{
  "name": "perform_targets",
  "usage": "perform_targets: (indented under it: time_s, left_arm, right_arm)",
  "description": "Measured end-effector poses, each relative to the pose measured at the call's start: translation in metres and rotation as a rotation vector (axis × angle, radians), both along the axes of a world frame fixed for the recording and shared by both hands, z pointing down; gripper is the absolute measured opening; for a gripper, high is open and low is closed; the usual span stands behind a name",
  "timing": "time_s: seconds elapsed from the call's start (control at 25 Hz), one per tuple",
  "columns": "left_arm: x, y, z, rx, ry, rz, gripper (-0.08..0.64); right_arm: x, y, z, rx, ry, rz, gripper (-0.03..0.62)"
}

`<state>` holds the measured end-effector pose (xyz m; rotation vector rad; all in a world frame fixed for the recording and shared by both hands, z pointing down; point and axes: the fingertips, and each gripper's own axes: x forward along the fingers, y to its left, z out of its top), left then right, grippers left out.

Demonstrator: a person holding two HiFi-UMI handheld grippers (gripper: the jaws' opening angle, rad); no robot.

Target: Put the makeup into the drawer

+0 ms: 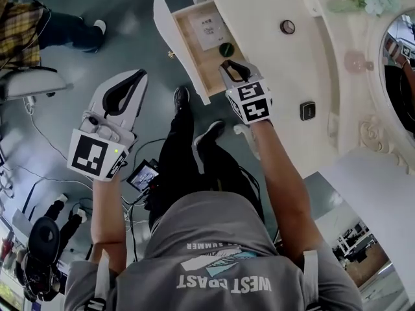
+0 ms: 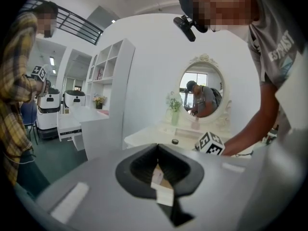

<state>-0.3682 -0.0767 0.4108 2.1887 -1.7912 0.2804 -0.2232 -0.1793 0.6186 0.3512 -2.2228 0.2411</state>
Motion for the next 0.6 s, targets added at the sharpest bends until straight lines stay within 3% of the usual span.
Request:
perform_targets:
  time_s: [0.6]
  left_arm:
    - [-0.034, -0.006, 0.028, -0.04, 0.03, -0.024, 0.002]
  right_arm:
    - [-0.023, 0.015, 0.071, -0.063, 0.123, -0.048, 0.094]
